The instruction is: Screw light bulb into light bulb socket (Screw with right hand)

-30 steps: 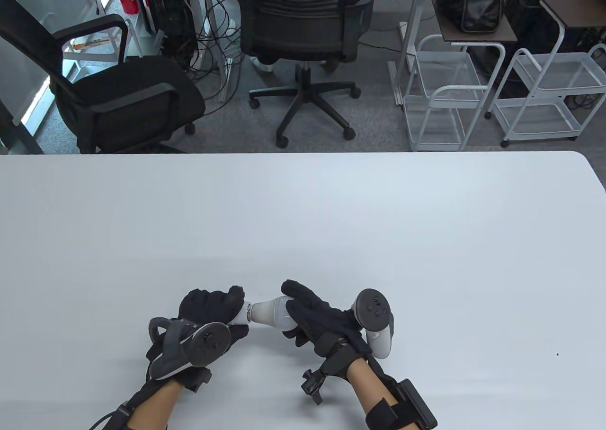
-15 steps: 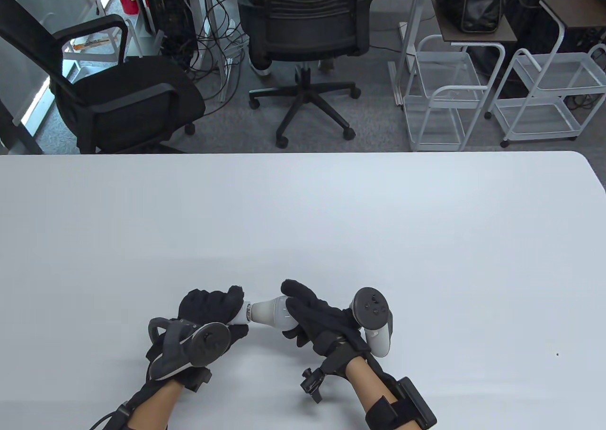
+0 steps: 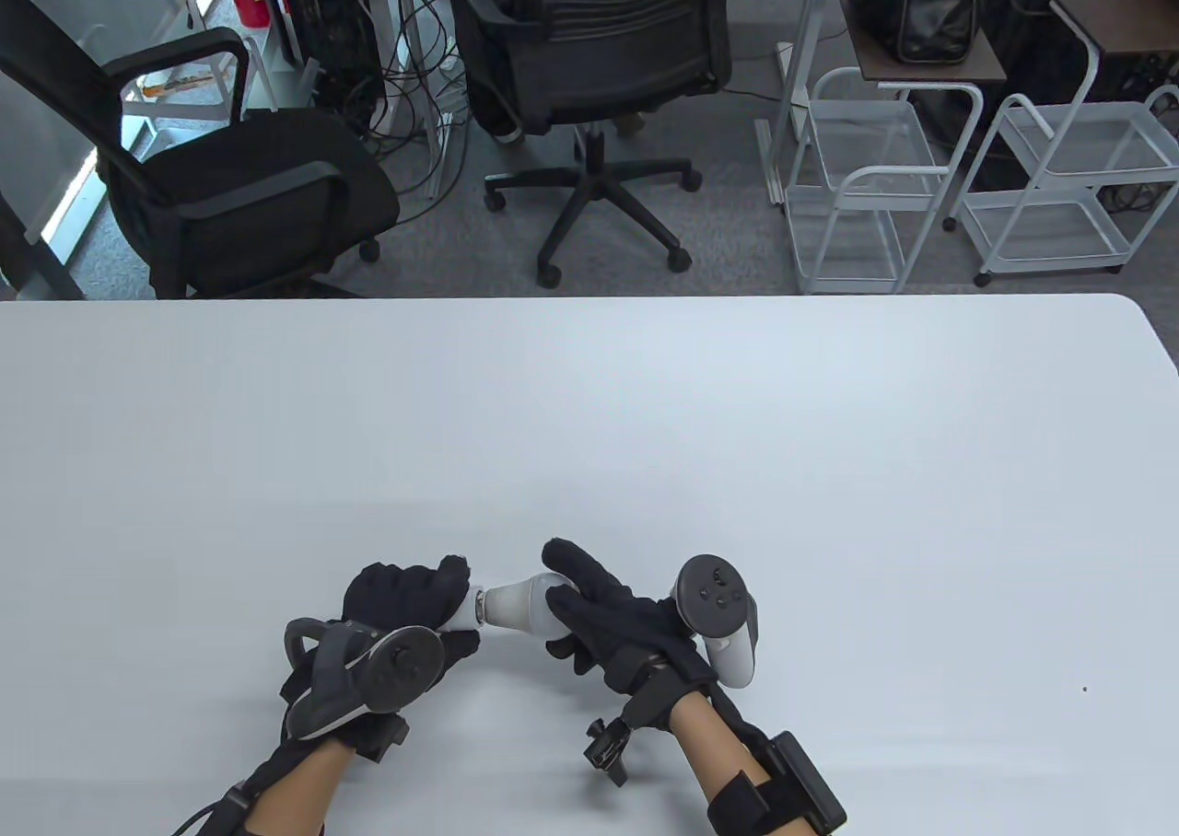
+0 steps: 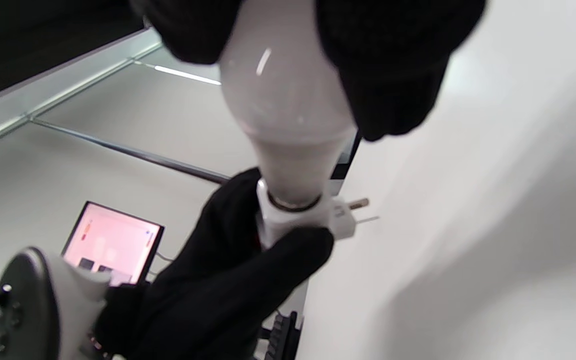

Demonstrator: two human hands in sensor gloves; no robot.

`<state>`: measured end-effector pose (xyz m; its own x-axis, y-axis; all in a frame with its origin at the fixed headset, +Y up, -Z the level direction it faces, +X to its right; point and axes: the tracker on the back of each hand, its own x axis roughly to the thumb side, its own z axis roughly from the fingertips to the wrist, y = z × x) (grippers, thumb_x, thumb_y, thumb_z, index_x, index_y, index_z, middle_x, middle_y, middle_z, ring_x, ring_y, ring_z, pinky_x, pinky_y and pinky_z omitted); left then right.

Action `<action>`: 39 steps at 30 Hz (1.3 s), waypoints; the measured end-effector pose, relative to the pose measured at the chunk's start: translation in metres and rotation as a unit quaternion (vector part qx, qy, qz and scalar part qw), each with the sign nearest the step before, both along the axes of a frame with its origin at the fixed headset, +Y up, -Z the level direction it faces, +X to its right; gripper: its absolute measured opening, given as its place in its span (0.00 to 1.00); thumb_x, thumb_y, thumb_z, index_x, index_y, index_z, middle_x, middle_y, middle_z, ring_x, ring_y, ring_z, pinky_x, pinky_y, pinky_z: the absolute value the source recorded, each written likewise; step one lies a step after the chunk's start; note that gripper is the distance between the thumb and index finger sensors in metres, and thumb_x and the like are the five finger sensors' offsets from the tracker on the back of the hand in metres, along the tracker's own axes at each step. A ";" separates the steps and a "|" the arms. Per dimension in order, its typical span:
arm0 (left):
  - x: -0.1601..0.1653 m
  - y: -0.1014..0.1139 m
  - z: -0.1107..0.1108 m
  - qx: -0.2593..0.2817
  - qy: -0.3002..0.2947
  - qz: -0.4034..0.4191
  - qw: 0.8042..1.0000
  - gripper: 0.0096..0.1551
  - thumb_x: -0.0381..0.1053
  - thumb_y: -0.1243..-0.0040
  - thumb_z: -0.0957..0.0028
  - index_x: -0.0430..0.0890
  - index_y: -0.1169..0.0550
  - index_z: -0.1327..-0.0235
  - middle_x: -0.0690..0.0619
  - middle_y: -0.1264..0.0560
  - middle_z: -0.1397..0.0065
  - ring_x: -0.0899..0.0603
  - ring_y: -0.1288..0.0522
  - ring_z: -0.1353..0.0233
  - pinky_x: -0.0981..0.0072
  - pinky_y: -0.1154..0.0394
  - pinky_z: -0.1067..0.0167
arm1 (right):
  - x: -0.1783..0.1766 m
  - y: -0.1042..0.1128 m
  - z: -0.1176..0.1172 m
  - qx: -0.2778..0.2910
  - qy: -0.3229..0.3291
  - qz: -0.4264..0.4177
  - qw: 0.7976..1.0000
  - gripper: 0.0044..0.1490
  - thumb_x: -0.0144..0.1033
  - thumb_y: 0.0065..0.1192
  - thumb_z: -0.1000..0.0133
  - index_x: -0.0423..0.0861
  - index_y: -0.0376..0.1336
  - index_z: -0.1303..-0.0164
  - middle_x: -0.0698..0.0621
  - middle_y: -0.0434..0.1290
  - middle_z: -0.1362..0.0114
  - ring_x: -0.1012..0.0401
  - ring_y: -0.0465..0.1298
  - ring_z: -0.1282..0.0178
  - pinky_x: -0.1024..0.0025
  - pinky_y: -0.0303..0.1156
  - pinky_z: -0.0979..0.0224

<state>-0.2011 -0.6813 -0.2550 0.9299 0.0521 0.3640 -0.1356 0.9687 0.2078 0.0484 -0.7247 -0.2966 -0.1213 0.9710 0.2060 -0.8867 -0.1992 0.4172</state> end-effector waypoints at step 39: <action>0.002 -0.001 0.004 0.023 -0.009 0.012 1.000 0.43 0.63 0.29 0.49 0.47 0.29 0.23 0.44 0.21 0.41 0.41 0.23 0.39 0.36 0.35 0.25 | 0.006 -0.001 0.003 -0.018 0.016 -0.027 0.999 0.41 0.39 0.54 0.31 0.31 0.45 0.17 0.16 0.55 0.29 0.36 0.72 0.48 0.60 0.74 0.50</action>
